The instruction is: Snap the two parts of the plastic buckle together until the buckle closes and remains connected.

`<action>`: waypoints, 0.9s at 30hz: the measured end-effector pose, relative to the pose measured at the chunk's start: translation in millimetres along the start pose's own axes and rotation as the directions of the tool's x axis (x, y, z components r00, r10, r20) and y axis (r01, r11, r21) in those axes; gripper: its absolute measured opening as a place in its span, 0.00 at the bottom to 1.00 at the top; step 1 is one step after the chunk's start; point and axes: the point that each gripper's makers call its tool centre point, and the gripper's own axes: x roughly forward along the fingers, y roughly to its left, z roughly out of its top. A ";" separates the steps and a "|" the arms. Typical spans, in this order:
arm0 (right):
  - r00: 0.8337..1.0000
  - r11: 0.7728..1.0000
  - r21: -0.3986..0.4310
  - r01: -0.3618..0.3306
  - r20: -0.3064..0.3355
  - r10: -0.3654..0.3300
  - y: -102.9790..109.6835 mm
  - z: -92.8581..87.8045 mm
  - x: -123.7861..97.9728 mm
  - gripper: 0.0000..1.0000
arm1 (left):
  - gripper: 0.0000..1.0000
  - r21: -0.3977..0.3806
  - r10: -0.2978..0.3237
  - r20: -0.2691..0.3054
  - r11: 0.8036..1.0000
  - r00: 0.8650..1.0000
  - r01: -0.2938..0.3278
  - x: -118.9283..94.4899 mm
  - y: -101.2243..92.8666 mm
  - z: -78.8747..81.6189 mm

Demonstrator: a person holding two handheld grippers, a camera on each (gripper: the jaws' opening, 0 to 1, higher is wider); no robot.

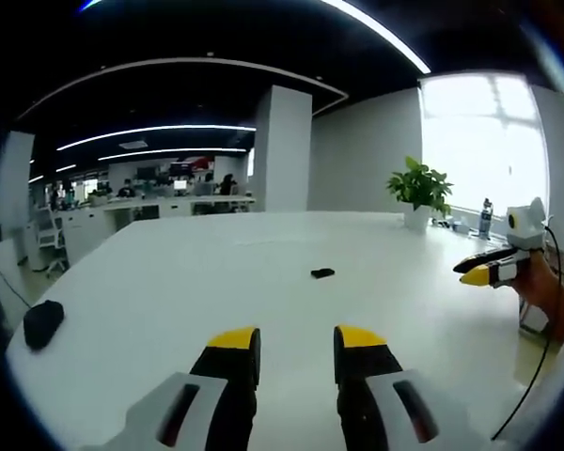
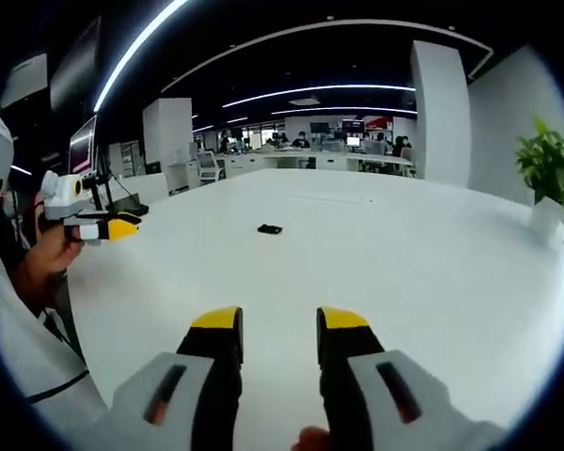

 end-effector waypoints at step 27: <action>1.000 0.999 -0.025 -0.021 -0.024 0.021 2.2 -4.8 5.0 0.31 | 0.30 -0.022 0.005 0.000 1.000 1.000 -0.005 -1.9 4.4 -2.8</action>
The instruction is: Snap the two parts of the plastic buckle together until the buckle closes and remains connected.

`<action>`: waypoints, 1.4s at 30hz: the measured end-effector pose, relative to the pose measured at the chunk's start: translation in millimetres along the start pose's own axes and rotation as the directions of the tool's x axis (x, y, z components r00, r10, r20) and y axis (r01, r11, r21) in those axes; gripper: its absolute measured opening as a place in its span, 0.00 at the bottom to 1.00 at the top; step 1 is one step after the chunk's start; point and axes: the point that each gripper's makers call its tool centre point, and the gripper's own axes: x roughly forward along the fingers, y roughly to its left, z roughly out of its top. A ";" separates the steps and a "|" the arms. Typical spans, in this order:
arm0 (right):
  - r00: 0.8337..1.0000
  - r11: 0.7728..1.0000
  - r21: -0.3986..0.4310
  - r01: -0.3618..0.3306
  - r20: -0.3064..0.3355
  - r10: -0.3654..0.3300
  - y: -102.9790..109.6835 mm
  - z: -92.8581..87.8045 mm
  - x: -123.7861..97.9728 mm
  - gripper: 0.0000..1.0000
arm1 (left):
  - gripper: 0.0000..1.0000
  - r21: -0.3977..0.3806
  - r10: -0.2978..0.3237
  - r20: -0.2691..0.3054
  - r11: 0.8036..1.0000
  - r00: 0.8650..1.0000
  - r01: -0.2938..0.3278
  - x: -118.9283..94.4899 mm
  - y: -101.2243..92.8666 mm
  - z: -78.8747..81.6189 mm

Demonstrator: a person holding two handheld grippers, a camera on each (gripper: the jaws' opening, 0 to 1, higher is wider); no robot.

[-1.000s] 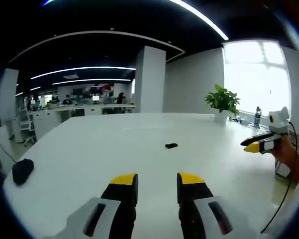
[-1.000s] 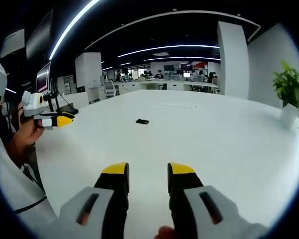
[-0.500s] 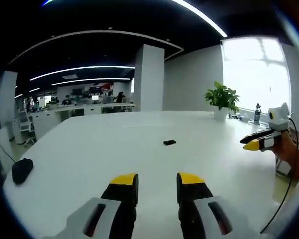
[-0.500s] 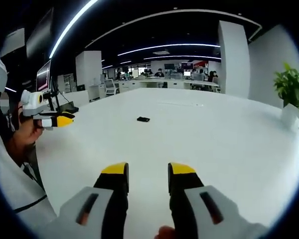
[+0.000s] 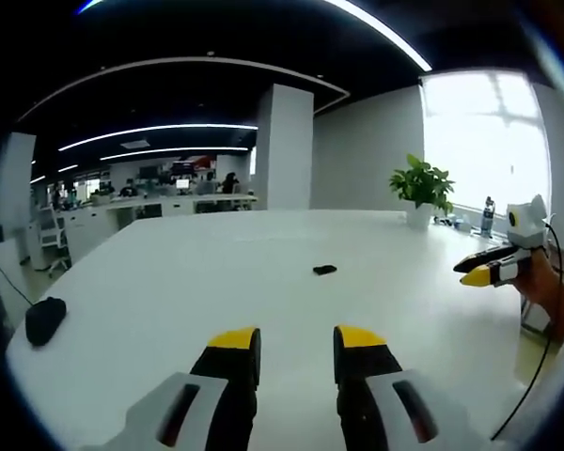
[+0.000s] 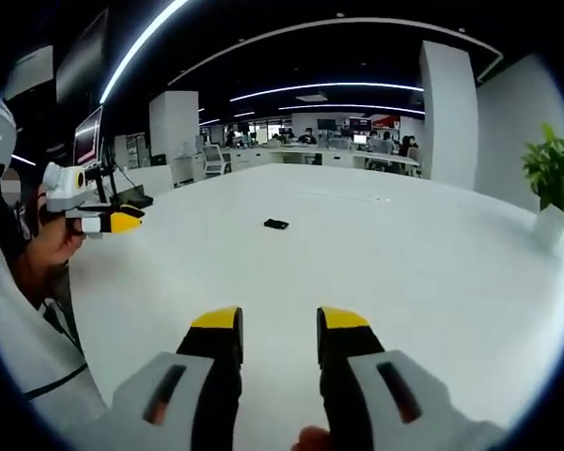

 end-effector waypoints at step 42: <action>1.000 1.000 0.007 -0.009 0.004 0.009 -0.5 -1.8 5.1 0.32 | 0.30 0.005 -0.003 -0.011 1.000 1.000 0.003 1.9 -5.1 -5.1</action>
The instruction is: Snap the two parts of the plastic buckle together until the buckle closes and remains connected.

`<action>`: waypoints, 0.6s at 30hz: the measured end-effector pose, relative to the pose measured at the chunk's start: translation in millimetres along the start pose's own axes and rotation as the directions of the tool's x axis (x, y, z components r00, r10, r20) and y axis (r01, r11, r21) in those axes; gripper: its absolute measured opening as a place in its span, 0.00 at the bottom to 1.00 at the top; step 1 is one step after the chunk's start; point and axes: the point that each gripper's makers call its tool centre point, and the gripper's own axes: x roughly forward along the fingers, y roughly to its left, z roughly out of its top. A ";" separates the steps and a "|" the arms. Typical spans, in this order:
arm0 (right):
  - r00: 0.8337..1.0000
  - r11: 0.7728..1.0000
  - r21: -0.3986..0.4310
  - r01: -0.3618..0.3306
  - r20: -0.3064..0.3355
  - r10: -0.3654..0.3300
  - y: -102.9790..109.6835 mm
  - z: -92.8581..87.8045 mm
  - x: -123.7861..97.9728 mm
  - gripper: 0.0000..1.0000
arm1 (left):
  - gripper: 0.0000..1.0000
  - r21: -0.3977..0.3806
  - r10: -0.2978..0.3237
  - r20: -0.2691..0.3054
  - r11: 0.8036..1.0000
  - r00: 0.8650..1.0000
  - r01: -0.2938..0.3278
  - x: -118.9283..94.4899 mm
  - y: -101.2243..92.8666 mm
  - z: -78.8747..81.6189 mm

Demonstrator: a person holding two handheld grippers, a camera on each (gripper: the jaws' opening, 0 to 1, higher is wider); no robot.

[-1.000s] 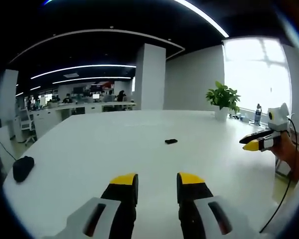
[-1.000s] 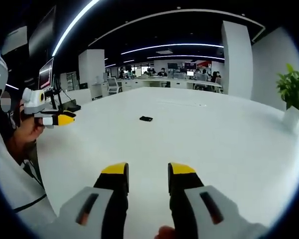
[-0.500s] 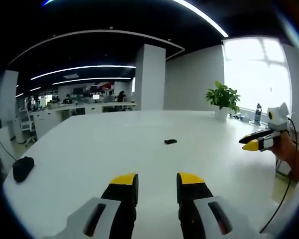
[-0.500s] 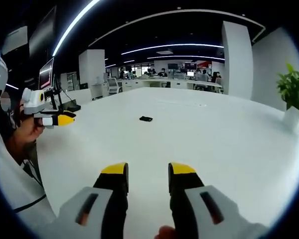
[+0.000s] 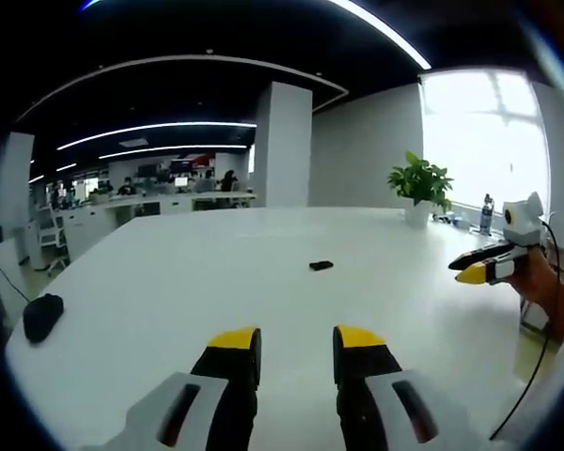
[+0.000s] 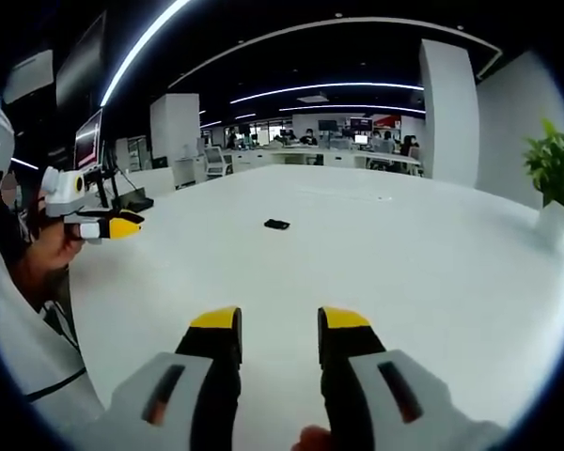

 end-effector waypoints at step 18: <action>1.000 1.000 -0.003 -0.006 -0.004 0.006 2.0 0.5 1.5 0.33 | 0.30 -0.003 0.001 0.004 1.000 1.000 -0.001 0.0 0.1 0.9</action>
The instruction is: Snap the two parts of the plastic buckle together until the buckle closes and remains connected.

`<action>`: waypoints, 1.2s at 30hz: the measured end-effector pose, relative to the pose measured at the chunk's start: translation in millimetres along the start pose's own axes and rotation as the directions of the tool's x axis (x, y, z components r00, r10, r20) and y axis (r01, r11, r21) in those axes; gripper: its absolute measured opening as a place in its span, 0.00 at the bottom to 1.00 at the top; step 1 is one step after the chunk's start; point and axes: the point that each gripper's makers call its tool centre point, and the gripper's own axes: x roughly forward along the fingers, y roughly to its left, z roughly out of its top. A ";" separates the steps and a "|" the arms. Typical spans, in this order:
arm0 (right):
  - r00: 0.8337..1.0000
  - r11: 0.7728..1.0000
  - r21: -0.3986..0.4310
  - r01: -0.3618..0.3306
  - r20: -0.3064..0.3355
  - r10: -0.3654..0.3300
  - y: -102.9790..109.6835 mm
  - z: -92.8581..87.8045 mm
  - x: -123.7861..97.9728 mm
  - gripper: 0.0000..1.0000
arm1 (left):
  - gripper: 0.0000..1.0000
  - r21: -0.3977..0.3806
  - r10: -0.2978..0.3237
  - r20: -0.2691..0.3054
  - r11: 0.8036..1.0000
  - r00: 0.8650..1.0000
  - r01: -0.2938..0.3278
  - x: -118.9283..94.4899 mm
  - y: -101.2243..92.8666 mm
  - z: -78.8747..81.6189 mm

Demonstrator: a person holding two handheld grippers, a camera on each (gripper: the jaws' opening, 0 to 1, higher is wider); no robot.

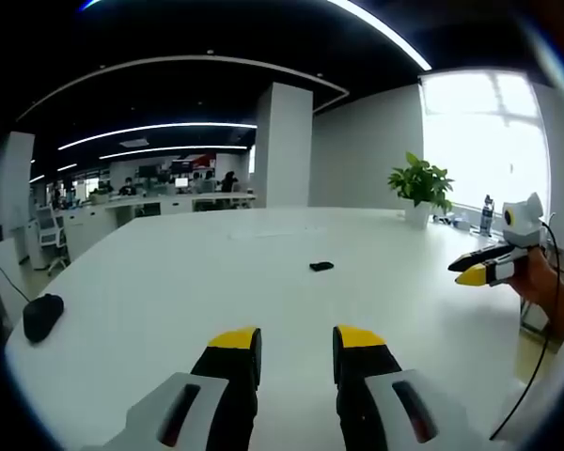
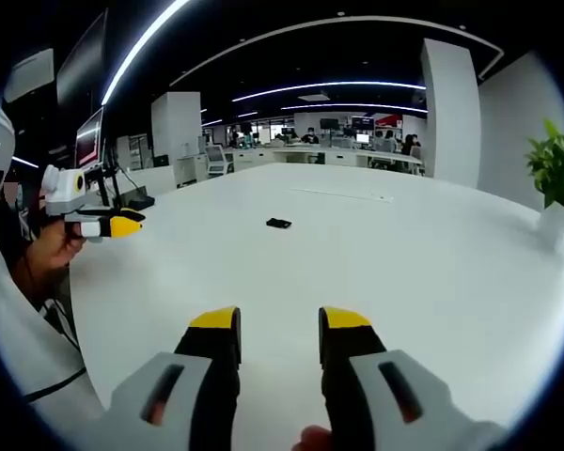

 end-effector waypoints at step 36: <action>1.000 1.000 -0.013 -0.013 0.010 0.013 5.4 3.5 4.7 0.33 | 0.30 0.001 0.019 0.001 1.000 1.000 -0.019 -5.4 2.3 -0.2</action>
